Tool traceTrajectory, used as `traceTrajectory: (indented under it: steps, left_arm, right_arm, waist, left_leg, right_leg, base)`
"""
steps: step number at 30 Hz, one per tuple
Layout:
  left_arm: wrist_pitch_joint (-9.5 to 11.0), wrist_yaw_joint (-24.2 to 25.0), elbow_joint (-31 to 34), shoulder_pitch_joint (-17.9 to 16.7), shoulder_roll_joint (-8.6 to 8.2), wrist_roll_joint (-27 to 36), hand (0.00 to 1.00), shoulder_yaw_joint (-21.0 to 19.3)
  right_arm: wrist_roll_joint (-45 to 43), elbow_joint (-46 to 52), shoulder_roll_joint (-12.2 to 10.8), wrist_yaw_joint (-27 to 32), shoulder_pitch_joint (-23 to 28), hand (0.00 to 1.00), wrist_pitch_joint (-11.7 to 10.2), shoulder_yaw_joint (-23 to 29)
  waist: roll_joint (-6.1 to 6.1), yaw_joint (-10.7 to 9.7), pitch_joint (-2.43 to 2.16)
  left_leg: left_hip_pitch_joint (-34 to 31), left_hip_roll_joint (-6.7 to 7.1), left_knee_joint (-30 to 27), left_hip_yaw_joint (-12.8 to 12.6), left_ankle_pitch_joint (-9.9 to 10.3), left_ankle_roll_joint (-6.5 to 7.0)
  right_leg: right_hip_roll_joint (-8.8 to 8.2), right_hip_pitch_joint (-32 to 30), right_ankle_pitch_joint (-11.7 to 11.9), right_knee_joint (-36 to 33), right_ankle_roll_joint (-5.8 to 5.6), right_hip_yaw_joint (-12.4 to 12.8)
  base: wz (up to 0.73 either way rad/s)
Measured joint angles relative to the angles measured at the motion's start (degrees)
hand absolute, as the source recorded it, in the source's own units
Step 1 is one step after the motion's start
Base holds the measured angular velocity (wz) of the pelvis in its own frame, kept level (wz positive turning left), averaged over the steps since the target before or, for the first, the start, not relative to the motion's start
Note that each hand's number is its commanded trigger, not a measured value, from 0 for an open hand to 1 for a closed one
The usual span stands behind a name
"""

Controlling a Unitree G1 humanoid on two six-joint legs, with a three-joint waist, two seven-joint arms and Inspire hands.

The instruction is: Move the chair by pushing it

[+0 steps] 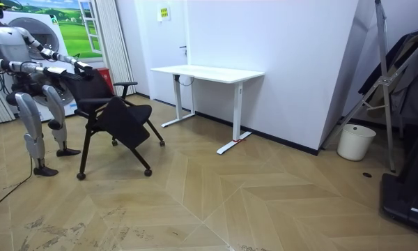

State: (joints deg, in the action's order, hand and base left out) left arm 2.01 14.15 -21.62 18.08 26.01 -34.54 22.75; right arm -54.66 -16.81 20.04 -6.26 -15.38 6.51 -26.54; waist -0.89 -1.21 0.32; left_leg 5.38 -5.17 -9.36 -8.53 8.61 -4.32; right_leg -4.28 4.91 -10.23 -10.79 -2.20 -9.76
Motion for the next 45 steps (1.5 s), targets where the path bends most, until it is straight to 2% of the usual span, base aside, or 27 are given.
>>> traceTrajectory:
  steps: [4,9,11,13,17,20,23,25,29,30,31,33,35,37,39,41,42,43,44,45]
  left_arm:
    - [0.0,0.1,0.2,0.8,-0.32,-0.1,1.0,0.1]
    - [0.0,0.1,0.1,0.9,-0.64,-0.8,1.0,0.0]
    - [0.3,0.2,0.1,1.1,-1.08,-0.9,1.0,0.2]
    - [0.6,0.2,0.0,1.3,-1.3,-1.1,1.0,0.1]
    - [1.0,0.2,-0.2,1.3,-1.49,-1.1,1.0,0.1]
    - [1.1,0.0,-0.3,1.6,-1.5,-1.1,1.0,0.1]
    - [1.7,-0.5,-1.2,1.7,-1.74,-1.8,1.0,0.0]
    - [2.4,-1.7,-2.3,2.1,-2.11,-2.6,1.0,0.0]
    - [2.6,-2.7,-2.9,2.7,-2.6,-4.5,1.0,-0.1]
    - [2.7,-2.7,-3.1,3.0,-2.62,-5.2,1.0,-0.2]
    - [3.0,-2.8,-3.8,3.5,-2.81,-6.1,1.0,-0.4]
    - [3.4,-3.6,-5.2,4.2,-3.13,-6.7,1.0,-0.7]
    - [4.2,-4.1,-7.2,5.1,-3.6,-6.7,1.0,-0.6]
    - [4.5,-5.2,-9.6,6.2,-3.88,-7.2,1.0,-0.1]
    - [4.6,-6.2,-11.5,7.0,-4.38,-8.0,1.0,0.1]
    - [4.6,-6.8,-12.2,7.2,-4.79,-8.6,1.0,0.1]
    - [4.7,-7.5,-12.4,6.7,-4.98,-8.7,1.0,0.3]
    - [4.7,-8.4,-13.2,6.5,-5.28,-8.7,1.0,0.7]
    - [4.7,-9.0,-13.8,6.5,-5.5,-8.7,1.0,1.2]
    - [4.8,-10.0,-14.8,6.2,-6.11,-8.8,1.0,1.3]
  right_arm:
    - [-1.7,-0.2,-0.1,-0.1,-0.3,1.0,0.0,0.3]
    - [-1.8,-1.2,-0.1,0.7,-0.5,1.0,0.0,0.3]
    - [-1.9,-3.4,-0.4,1.9,-1.9,1.0,-0.1,0.3]
    - [-4.2,-3.7,1.1,2.8,-2.2,1.0,-1.7,-1.0]
    - [-4.7,-3.9,1.6,4.9,-1.4,1.0,-1.7,-1.2]
    - [-4.7,-4.2,1.9,5.8,-1.5,1.0,-2.0,-1.3]
    - [-4.8,-5.6,1.7,7.4,-1.6,1.0,-2.7,-1.3]
    - [-4.4,-7.3,1.7,9.1,-2.1,1.0,-3.4,-1.4]
    - [-4.3,-9.7,1.3,11.5,-2.8,1.0,-4.6,-1.5]
    - [-4.3,-10.4,0.8,11.7,-3.1,1.0,-4.7,-1.4]
    - [-4.3,-11.2,0.5,11.8,-3.5,1.0,-4.9,-1.4]
    - [-4.3,-12.4,-0.1,11.9,-4.3,1.0,-5.2,-1.3]
    - [-4.4,-12.6,-0.2,11.9,-4.5,1.0,-5.2,-0.9]
    - [-4.3,-15.3,-1.3,11.9,-5.9,1.0,-5.8,-0.8]
    - [-4.3,-17.5,-2.1,11.9,-6.6,1.0,-6.8,-0.9]
    - [-4.2,-18.4,-1.8,12.0,-6.9,1.0,-7.9,-0.8]
    - [-4.2,-18.7,-1.8,12.0,-6.7,1.0,-8.1,-0.9]
    - [-4.2,-19.0,-1.8,12.1,-6.5,1.0,-8.3,-0.9]
    - [-4.0,-19.5,-1.7,12.4,-6.4,1.0,-8.6,-1.1]
    - [-3.9,-20.5,-1.7,13.1,-6.4,1.0,-9.1,-1.3]
  waist:
    - [0.31,-0.1,0.27]
    - [0.36,0.0,0.34]
    - [0.15,0.1,0.51]
    - [0.13,0.5,0.56]
    - [0.02,0.5,0.52]
    - [-0.01,0.5,0.49]
    - [0.26,0.3,0.62]
    - [0.62,0.4,0.83]
    - [1.65,0.5,1.31]
    - [2.0,0.4,1.23]
    - [2.43,0.3,1.06]
    - [2.75,0.3,1.18]
    - [2.78,0.1,1.23]
    - [3.46,-0.2,1.82]
    - [3.73,0.0,1.9]
    - [3.61,-0.5,1.94]
    - [3.49,-0.4,2.02]
    - [3.22,-0.5,2.38]
    - [3.23,-0.5,2.67]
    - [2.67,0.0,2.48]
  left_leg:
    - [-1.0,-0.02,-0.3,0.7,0.0,0.0]
    - [-0.8,-0.01,-0.3,0.9,0.0,0.0]
    - [-0.9,0.02,-0.3,1.0,0.0,0.0]
    - [-1.0,0.02,-0.2,1.3,0.0,0.0]
    - [-1.0,0.02,-0.2,1.3,0.0,0.0]
    - [-1.6,0.05,-0.4,2.3,0.0,0.0]
    - [-1.6,0.01,-0.6,2.7,0.0,0.01]
    - [-1.8,-0.02,-0.9,3.1,0.0,0.01]
    - [-2.8,-0.03,-2.6,3.8,0.0,0.0]
    - [-3.3,-0.15,-3.4,3.9,0.0,-0.02]
    - [-4.4,-0.29,-4.8,4.0,0.0,-0.03]
    - [-5.5,-0.57,-6.7,4.0,0.0,-0.04]
    - [-7.5,-1.1,-9.7,3.9,0.5,-0.71]
    - [-10.2,-1.87,-16.2,3.8,0.9,-0.89]
    - [-12.4,-2.77,-21.7,3.9,1.0,-0.88]
    - [-15.4,-4.29,-28.0,3.8,1.0,-0.82]
    - [-16.5,-5.09,-31.2,3.8,0.7,-0.4]
    - [-18.0,-5.88,-34.9,3.8,-0.3,0.85]
    - [-19.0,-6.39,-36.8,3.8,-0.9,1.26]
    - [-20.8,-7.04,-39.7,3.9,-2.4,2.02]
  right_leg:
    - [0.0,-0.4,0.0,0.1,0.01,-0.7]
    - [0.0,-0.1,0.0,0.2,0.02,-1.0]
    - [-0.02,-0.1,0.0,0.2,0.01,-1.1]
    - [-0.02,0.0,0.0,0.3,0.02,-1.4]
    - [-0.02,0.0,0.0,0.2,0.01,-1.6]
    - [-0.02,0.2,0.0,0.2,0.02,-2.2]
    - [-0.04,0.2,-0.1,0.0,0.15,-2.7]
    - [-0.06,0.2,-0.3,-0.3,0.26,-3.0]
    - [-0.24,-0.2,-1.1,-1.5,0.52,-3.5]
    - [-0.25,-0.4,-1.4,-2.1,0.7,-3.9]
    - [-0.3,-0.9,-1.6,-2.8,0.94,-4.4]
    - [-0.32,-1.3,-2.0,-4.0,1.35,-4.8]
    - [-0.34,-1.9,-3.0,-5.9,1.76,-5.8]
    - [-0.7,-2.2,-5.3,-9.8,2.61,-7.2]
    - [-0.67,-2.7,-7.5,-12.5,3.37,-8.1]
    - [-0.63,-2.8,-9.5,-15.2,4.19,-9.3]
    - [-0.47,-2.6,-10.9,-17.0,4.67,-9.8]
    - [-0.29,-1.7,-11.9,-18.3,5.2,-10.7]
    - [-0.1,-1.4,-12.3,-18.6,5.45,-11.0]
    - [0.2,-0.8,-13.0,-19.3,6.04,-11.1]
  base:
    - [0.09]
    - [0.03]
    - [0.04]
    - [0.05]
    - [0.03]
    - [0.12]
    - [0.08]
    - [0.06]
    - [0.1]
    - [0.15]
    - [0.16]
    - [0.16]
    - [0.25]
    - [0.28]
    - [0.29]
    - [0.36]
    - [0.33]
    - [0.31]
    - [0.24]
    - [0.22]
